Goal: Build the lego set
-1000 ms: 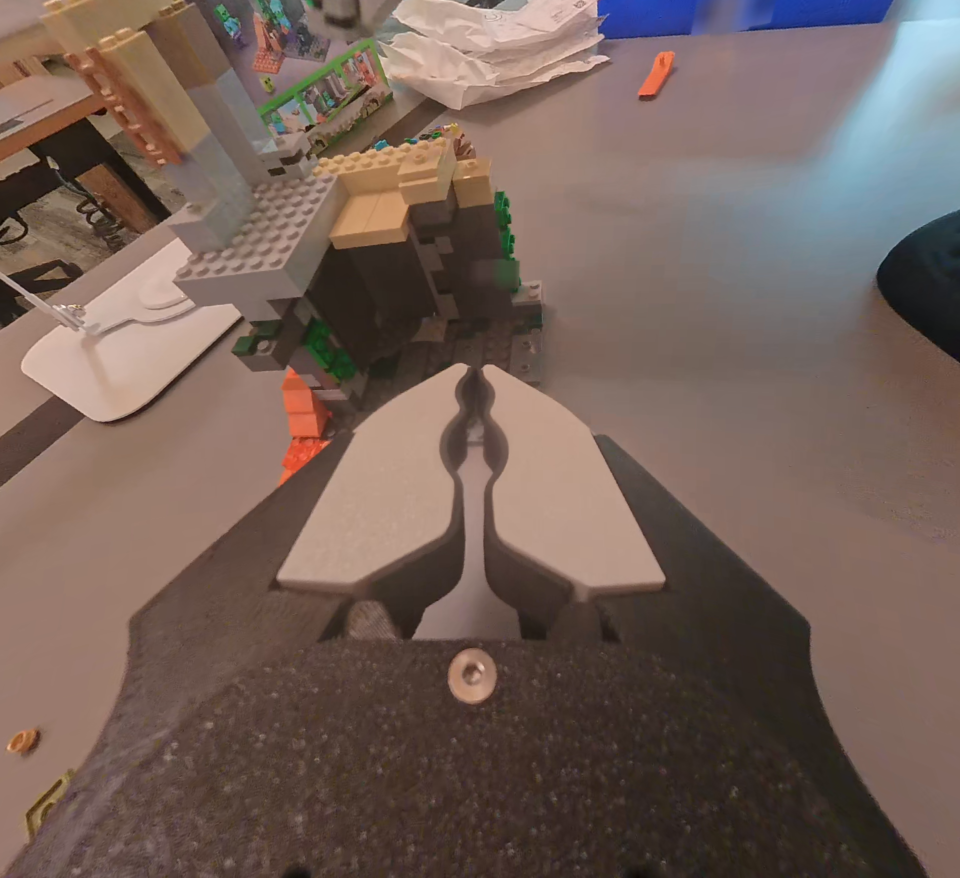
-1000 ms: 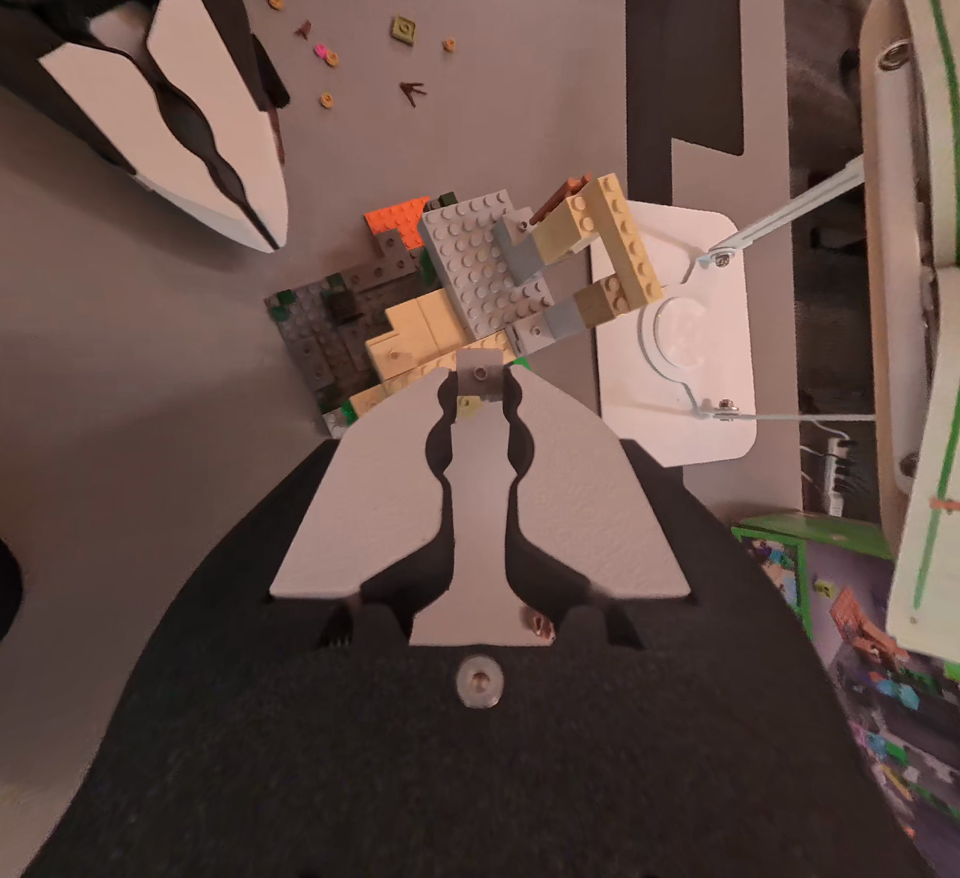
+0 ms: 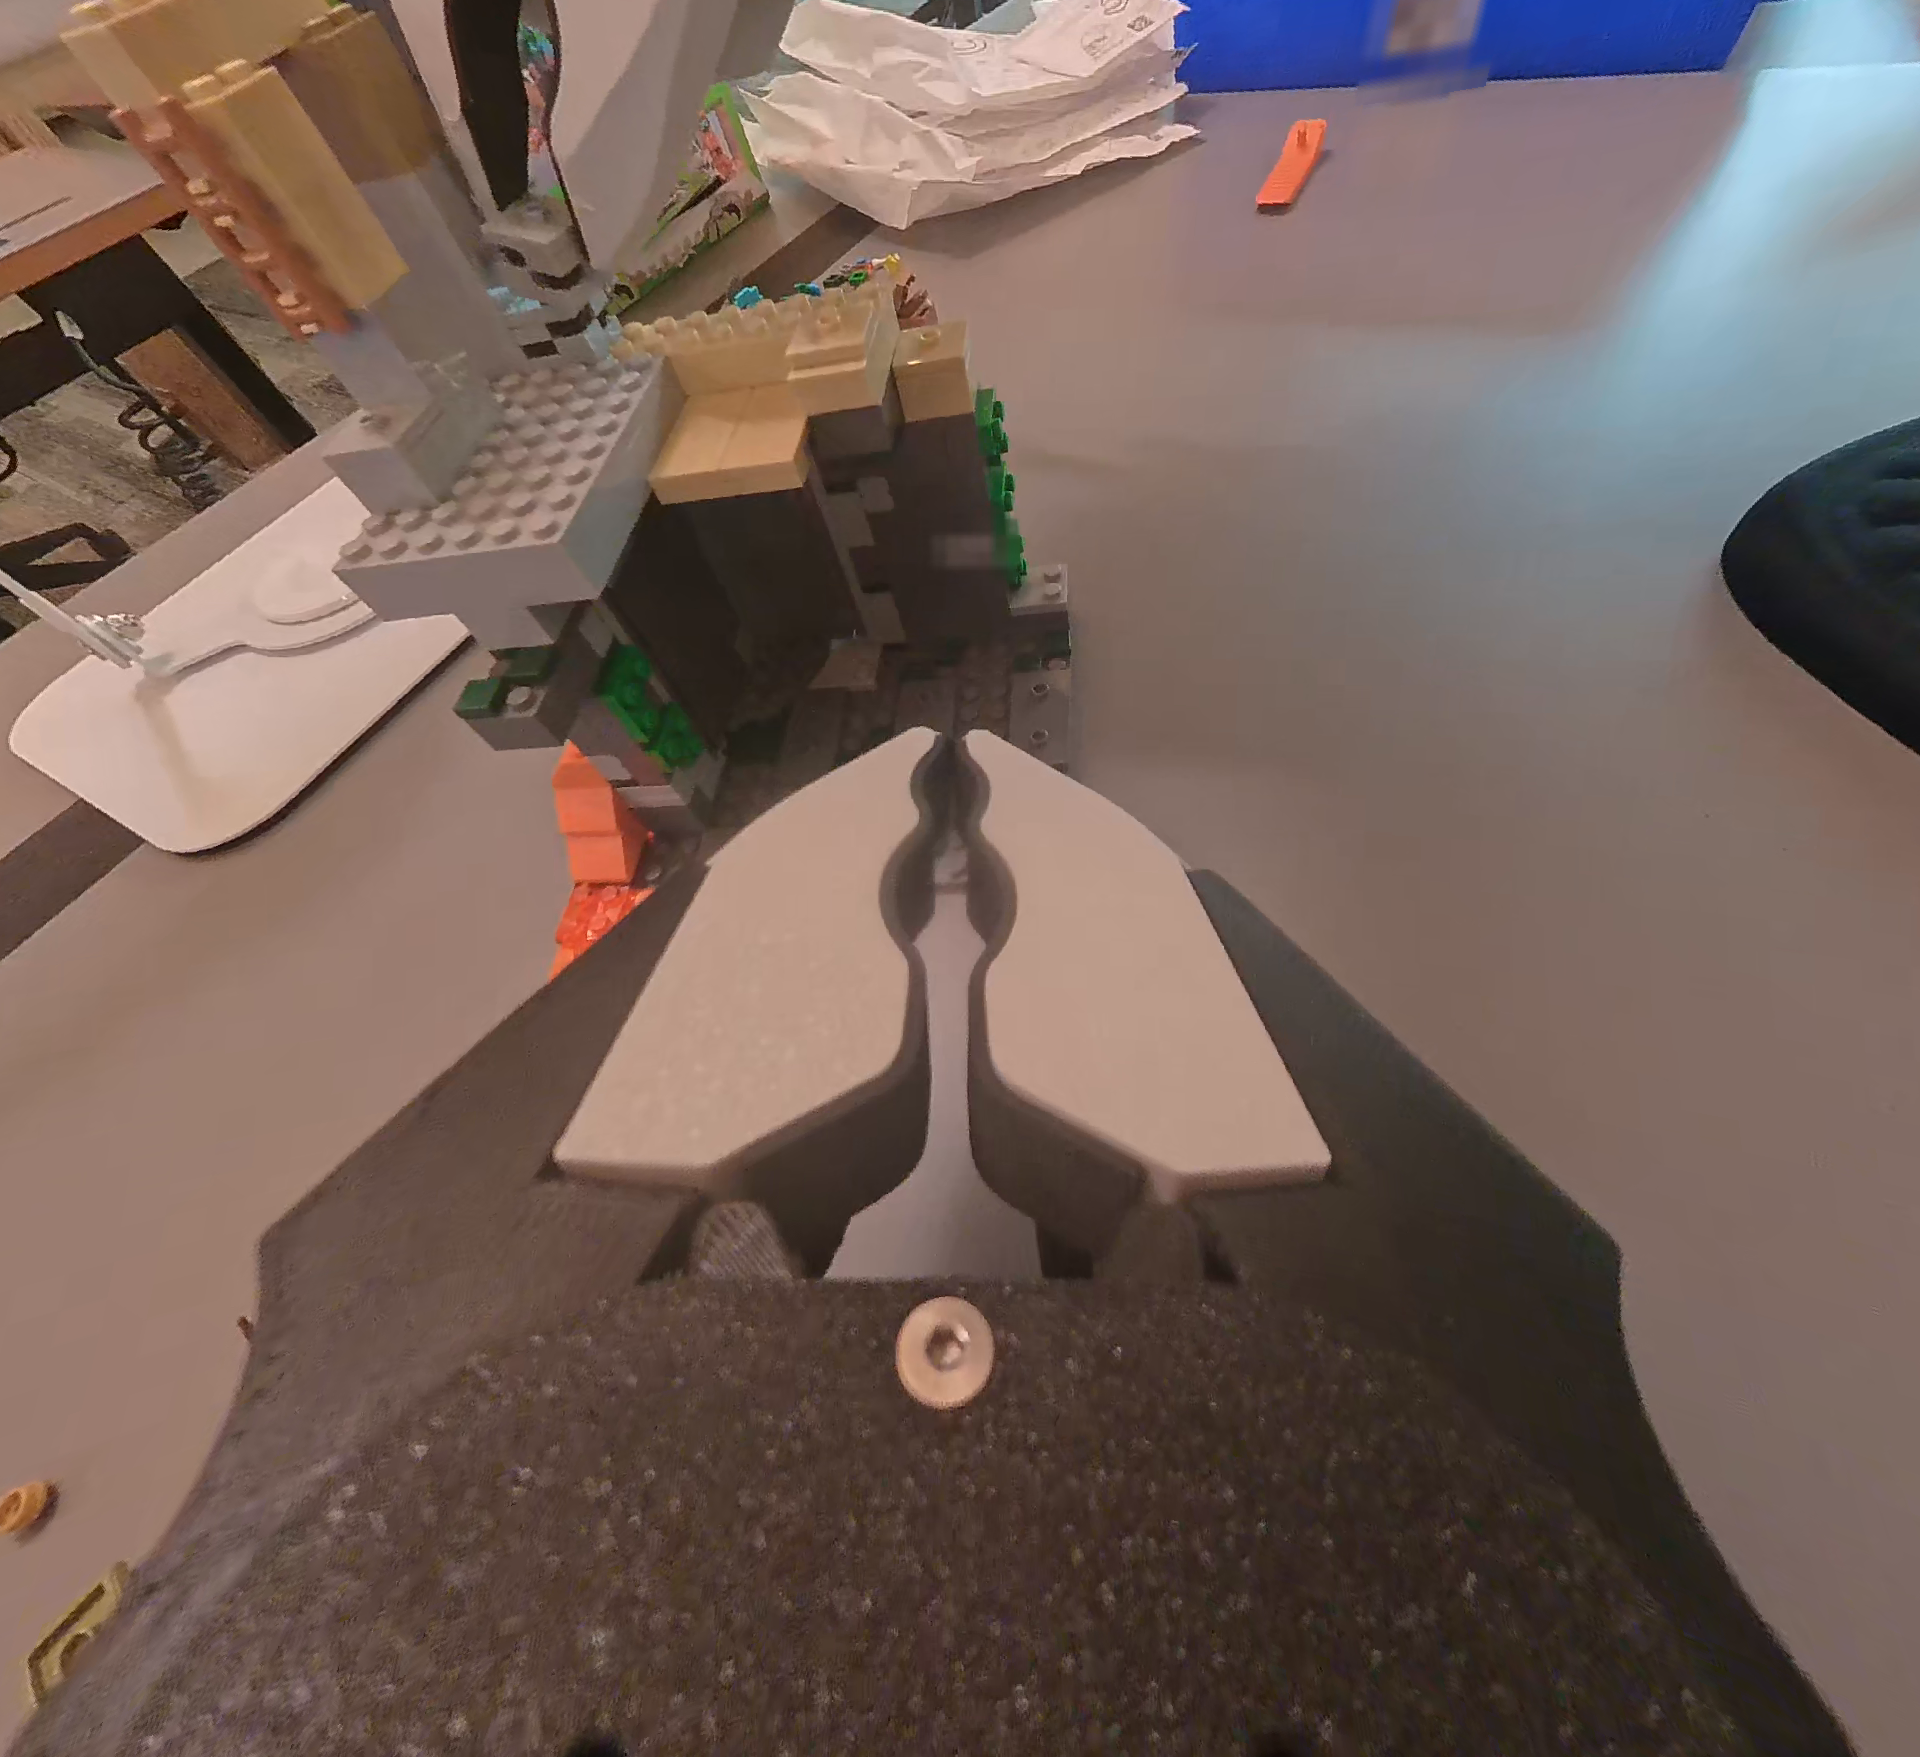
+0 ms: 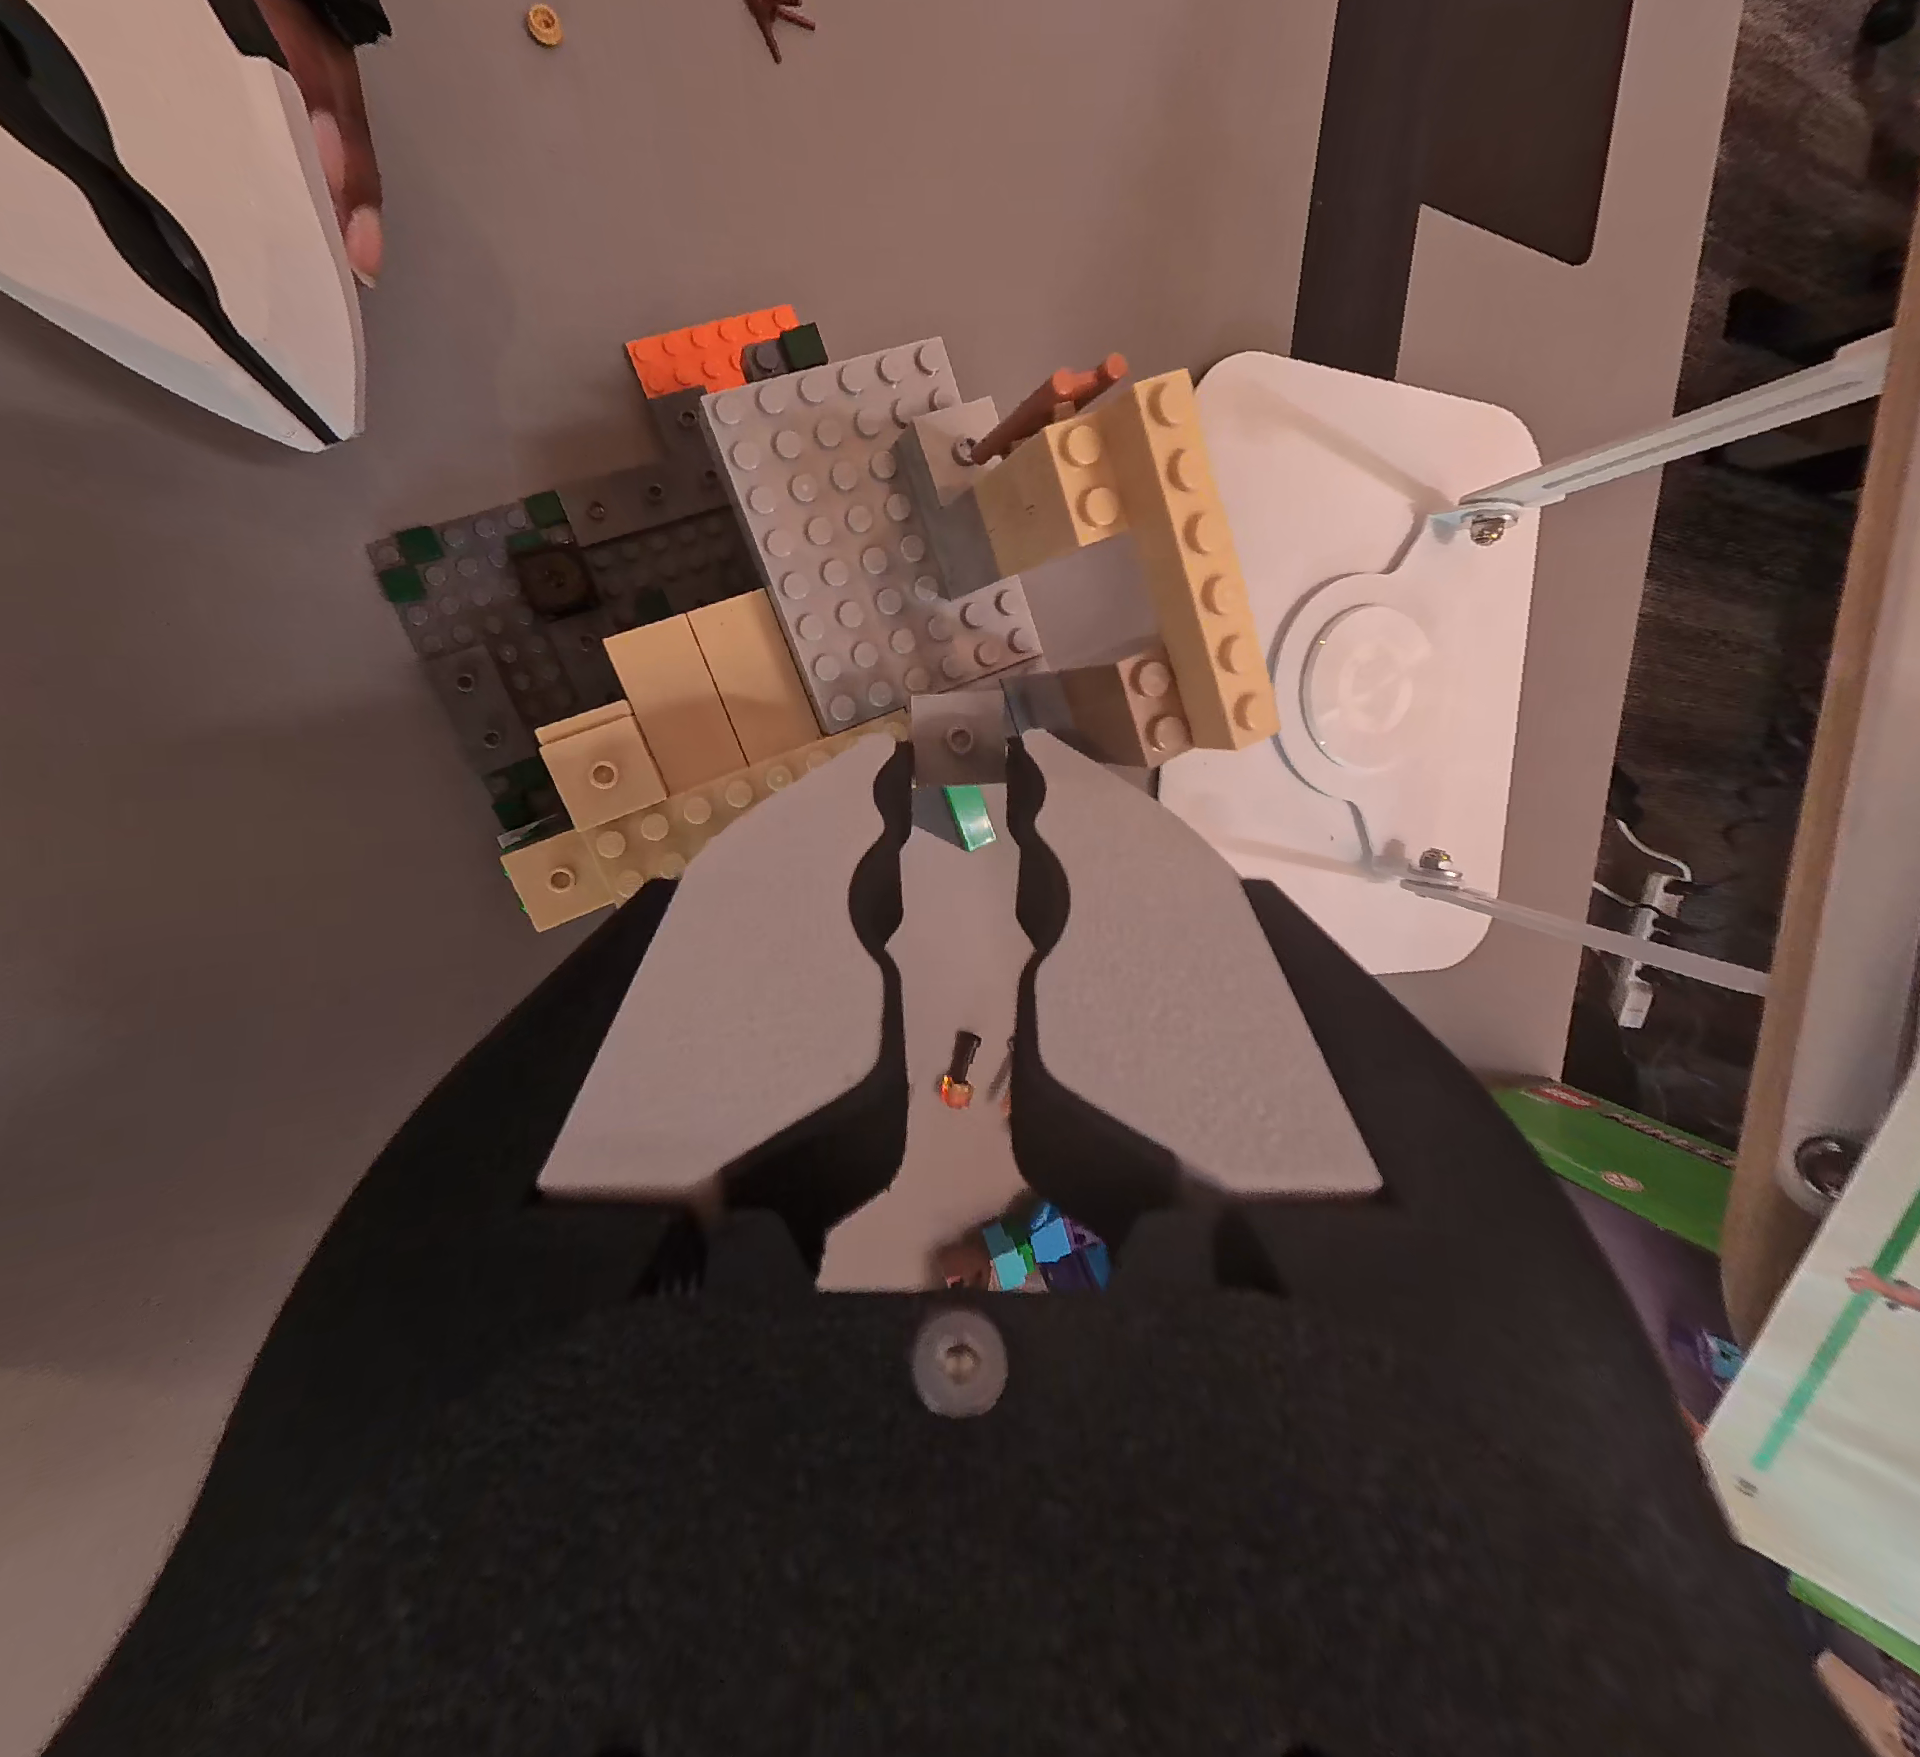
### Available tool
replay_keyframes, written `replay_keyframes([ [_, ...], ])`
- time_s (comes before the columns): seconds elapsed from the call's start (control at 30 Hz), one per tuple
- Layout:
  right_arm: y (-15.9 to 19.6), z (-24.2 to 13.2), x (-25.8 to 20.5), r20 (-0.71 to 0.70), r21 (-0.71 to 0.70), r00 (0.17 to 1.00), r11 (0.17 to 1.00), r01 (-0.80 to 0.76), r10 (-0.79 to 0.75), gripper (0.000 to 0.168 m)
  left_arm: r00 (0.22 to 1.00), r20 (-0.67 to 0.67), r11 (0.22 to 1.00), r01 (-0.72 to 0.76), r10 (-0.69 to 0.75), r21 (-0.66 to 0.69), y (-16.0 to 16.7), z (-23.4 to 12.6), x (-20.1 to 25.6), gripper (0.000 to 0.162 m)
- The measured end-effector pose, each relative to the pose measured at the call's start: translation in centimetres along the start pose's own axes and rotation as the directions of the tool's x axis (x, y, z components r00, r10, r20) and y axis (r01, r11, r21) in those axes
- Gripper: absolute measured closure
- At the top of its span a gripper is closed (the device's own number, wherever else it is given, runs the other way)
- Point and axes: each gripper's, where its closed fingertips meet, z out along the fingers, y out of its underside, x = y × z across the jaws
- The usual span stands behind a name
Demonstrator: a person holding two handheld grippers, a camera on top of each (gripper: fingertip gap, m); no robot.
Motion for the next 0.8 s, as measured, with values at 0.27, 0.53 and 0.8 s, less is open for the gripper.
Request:
replay_keyframes([
  [0.27,0.01,-0.02,0.08,-0.009,0.008,1.000,1.000,0.001,-0.001,0.151,1.000,-0.003,1.000,-0.004,0.004,-0.007,0.13,0.11,0.07,0.162],
  [0.53,0.22,0.07,0.07,-0.023,-0.004,0.999,1.000,0.031,-0.031,0.151,1.000,-0.003,1.000,-0.002,0.002,-0.012,0.29,0.19,0.02,0.162],
  [0.8,0.56,-0.05,0.25,-0.031,-0.008,0.999,0.999,0.031,-0.032,0.151,1.000,-0.001,1.000,-0.001,0.001,-0.013,0.34,0.19,-0.05,0.162],
])
